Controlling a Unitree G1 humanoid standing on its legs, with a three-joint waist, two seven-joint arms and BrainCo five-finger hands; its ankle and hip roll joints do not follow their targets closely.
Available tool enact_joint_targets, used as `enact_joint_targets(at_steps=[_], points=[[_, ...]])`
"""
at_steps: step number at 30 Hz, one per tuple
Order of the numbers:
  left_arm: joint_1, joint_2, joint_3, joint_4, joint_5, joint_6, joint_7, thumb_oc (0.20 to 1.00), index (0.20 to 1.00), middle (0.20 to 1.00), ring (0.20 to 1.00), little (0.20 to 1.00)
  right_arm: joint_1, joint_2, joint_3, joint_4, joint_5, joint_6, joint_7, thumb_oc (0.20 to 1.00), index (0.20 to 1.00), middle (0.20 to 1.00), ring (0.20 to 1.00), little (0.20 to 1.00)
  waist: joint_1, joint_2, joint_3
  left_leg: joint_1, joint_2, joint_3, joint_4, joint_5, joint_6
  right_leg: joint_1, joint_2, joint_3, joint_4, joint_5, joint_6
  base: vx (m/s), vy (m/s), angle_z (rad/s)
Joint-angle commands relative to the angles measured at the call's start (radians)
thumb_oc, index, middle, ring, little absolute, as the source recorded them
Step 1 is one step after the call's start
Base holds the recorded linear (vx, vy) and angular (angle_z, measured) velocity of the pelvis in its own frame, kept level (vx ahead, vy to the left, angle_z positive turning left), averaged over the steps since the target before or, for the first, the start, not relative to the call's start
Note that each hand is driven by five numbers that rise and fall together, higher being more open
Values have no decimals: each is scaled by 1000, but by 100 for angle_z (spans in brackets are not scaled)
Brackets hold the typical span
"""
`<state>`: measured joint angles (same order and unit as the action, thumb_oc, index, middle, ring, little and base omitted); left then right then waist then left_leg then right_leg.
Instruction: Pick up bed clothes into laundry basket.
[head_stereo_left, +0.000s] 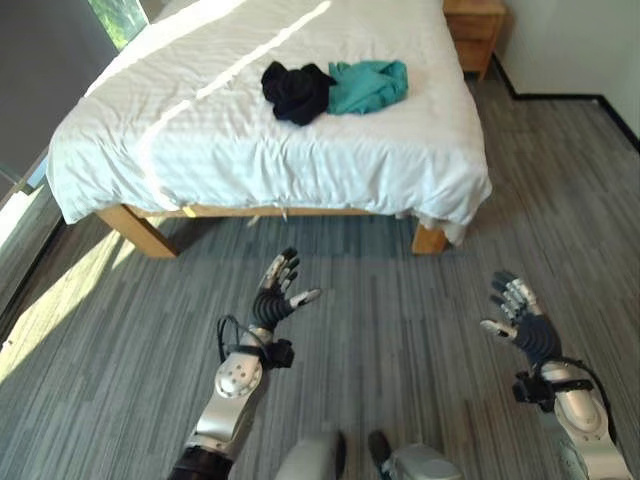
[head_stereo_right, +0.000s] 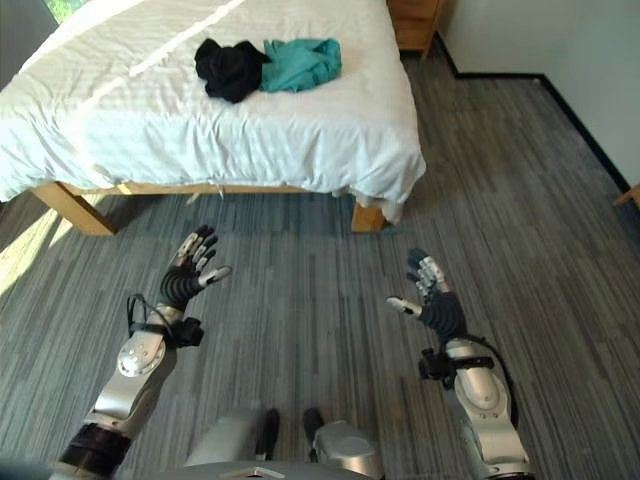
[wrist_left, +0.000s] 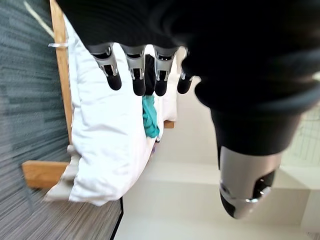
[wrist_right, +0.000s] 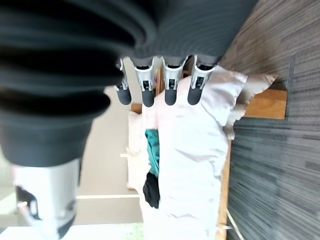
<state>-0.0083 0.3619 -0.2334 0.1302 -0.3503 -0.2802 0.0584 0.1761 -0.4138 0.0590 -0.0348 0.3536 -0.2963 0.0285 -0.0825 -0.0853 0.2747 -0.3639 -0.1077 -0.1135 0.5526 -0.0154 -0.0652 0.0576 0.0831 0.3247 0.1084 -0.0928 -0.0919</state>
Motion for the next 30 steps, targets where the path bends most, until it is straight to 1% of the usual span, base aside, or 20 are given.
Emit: enact_joint_targets(at_steps=[1,2,5,7,8,9,10,11,12,13,14,15,16,19,21,22,23,24,26,30], points=[[1,-19,-1,-43,-24,-54,-12,1000,1000,1000,1000,1000,-12,-44,-6,-77,1,-58,-28,1000,1000,1000,1000,1000,12,27,-28,95,55,22,-237,31,19,41,-20,95,-86,-4,164,580,-23,-52],[-12,-30,-24,-22,4,-56,-6,1000,1000,1000,1000,1000,-33,-53,3,-68,-28,-62,-61,1000,1000,1000,1000,1000,57,57,-13,24,75,91,-526,103,13,113,18,123,-98,-71,151,567,-35,-34],[-22,-21,-23,-33,31,-56,0,1000,1000,1000,1000,1000,-43,-42,12,-63,-60,-55,-64,1000,1000,1000,1000,1000,96,37,-27,-17,80,158,-614,94,25,190,25,145,-89,-141,128,662,-23,-31],[4,12,-13,-68,66,-48,-7,1000,1000,1000,1000,1000,-8,-16,19,-77,-65,-57,-43,1000,1000,1000,1000,1000,127,-9,-69,12,72,153,-608,175,52,223,56,138,-33,-149,130,840,-58,-87],[22,26,-5,-80,66,-48,-12,1000,1000,1000,1000,1000,-3,-13,27,-75,-68,-58,-32,1000,1000,1000,1000,1000,141,-34,-85,34,66,149,-605,174,59,216,70,127,7,-126,161,734,-89,-90],[41,48,-4,-87,88,-42,-20,1000,1000,1000,1000,1000,-5,-14,38,-74,-73,-52,-13,1000,1000,1000,1000,1000,141,-86,-103,94,47,155,-595,160,64,210,109,97,121,-2,300,708,-112,-73],[45,64,0,-99,100,-45,-15,1000,1000,1000,1000,1000,-14,-23,42,-87,-81,-55,-7,1000,1000,1000,1000,1000,130,-86,-98,125,66,144,-595,151,52,177,162,94,197,79,354,893,-233,-62],[38,77,9,-100,111,-48,-7,1000,1000,1000,1000,1000,-41,-40,45,-111,-94,-49,-3,1000,1000,1000,1000,1000,91,-84,-99,202,95,100,-604,109,27,102,219,22,305,117,354,842,-158,34],[29,77,7,-99,114,-45,-6,1000,1000,1000,1000,1000,-54,-50,48,-136,-125,-44,-1,1000,1000,1000,1000,1000,66,-58,-98,246,112,74,-608,98,25,47,206,16,340,109,354,1023,11,37],[12,73,-1,-89,103,-43,-12,1000,1000,1000,1000,1000,-63,-63,41,-160,-158,-41,-16,1000,1000,1000,1000,1000,44,-29,-87,285,105,39,-611,88,38,-11,146,57,282,39,354,1023,201,76],[-28,65,-21,-60,90,-46,-17,1000,1000,1000,1000,1000,-69,-79,10,-169,-208,-38,-51,1000,1000,1000,1000,1000,19,16,-73,320,116,-34,-613,59,44,-107,7,69,147,-53,324,891,94,132],[-45,65,-27,-47,87,-49,-11,1000,1000,1000,1000,1000,-70,-81,-10,-181,-240,-33,-73,1000,1000,1000,1000,1000,3,33,-73,346,124,-63,-616,32,35,-161,-57,67,85,-35,295,1028,-281,251],[-52,67,-21,-33,105,-60,25,1000,1000,1000,1000,1000,-89,-81,-52,-200,-387,-25,-176,1000,1000,1000,1000,1000,-49,56,-64,418,142,-130,-610,-43,22,-266,-173,58,-42,73,297,758,-388,255],[-42,74,-13,-28,110,-70,38,1000,1000,1000,1000,1000,-129,-93,-94,-229,-555,9,-275,1000,1000,1000,1000,1000,-63,39,-67,464,124,-161,-568,-112,19,-243,-212,11,-101,101,313,435,-265,180],[8,62,21,-8,97,-86,45,1000,1000,1000,1000,1000,-167,-102,-103,-245,-643,18,-320,1000,1000,1000,1000,1000,-60,28,-102,482,146,-161,-481,-169,-18,-188,-229,-15,-137,118,329,359,-342,122],[48,38,47,-2,41,-83,41,1000,1000,1000,1000,1000,-220,-142,-90,-248,-703,33,-334,1000,1000,1000,1000,1000,-34,9,-94,425,125,-166,-333,-110,-47,-145,-238,-18,-148,138,303,188,-253,81],[58,29,56,1,23,-79,38,1000,1000,1000,1000,1000,-241,-153,-79,-240,-720,44,-338,1000,1000,1000,1000,1000,-27,3,-85,378,111,-166,-237,-115,-45,-111,-240,-20,-161,128,290,222,-323,43],[94,1,83,34,-38,-69,50,1000,1000,1000,1000,1000,-308,-184,-32,-142,-786,98,-378,1000,1000,1000,1000,1000,16,-13,-76,303,141,-123,-230,-79,-53,-51,-245,-30,-168,95,264,219,-185,-18],[137,-12,99,59,-67,-49,46,1000,1000,1000,1000,1000,-340,-186,7,-46,-802,124,-397,1000,1000,1000,1000,1000,46,-4,-85,307,160,-134,-352,-76,-49,-27,-232,-38,-175,74,252,209,-125,-45],[181,-22,127,102,-88,-31,26,1000,1000,1000,1000,1000,-339,-166,37,104,-784,167,-382,1000,1000,1000,1000,1000,78,33,-100,339,196,-148,-555,13,-47,-6,-185,-79,-155,41,237,124,-56,-40]])
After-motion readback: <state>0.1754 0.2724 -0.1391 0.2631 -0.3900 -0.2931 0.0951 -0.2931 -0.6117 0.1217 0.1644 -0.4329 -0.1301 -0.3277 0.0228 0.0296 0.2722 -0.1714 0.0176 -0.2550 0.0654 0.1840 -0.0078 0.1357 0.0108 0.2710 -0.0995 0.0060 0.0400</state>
